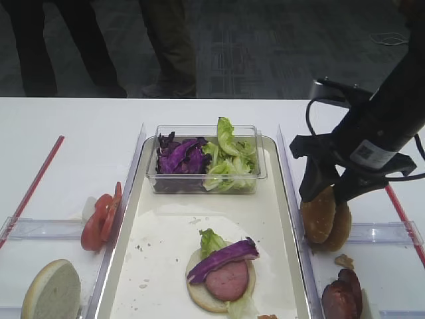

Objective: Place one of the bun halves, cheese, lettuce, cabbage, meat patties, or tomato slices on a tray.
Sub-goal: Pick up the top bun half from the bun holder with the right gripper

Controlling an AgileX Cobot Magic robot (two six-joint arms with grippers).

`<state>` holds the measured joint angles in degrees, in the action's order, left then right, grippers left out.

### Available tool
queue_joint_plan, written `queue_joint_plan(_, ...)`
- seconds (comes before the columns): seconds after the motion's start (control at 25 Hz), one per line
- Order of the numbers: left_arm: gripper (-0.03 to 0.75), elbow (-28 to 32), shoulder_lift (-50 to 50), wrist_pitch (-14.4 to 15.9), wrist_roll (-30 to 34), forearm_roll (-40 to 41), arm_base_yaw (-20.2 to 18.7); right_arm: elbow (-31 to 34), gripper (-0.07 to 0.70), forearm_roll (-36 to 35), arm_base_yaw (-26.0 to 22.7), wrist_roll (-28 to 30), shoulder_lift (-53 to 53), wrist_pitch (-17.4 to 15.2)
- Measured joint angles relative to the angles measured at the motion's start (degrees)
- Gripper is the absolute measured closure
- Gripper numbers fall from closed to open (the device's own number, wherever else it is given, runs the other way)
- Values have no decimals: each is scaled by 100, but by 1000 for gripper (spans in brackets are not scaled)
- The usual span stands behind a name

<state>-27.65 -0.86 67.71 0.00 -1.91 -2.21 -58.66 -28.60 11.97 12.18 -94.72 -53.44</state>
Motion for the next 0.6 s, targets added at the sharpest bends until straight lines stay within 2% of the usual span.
queue_joint_plan(0.28, 306, 0, 0, 0, 0, 0, 0, -13, 217, 0, 0, 65, -251, 0)
queue_joint_plan(0.6, 306, 0, 0, 0, 0, 0, 0, -13, 318, 11, 0, 65, -261, 0)
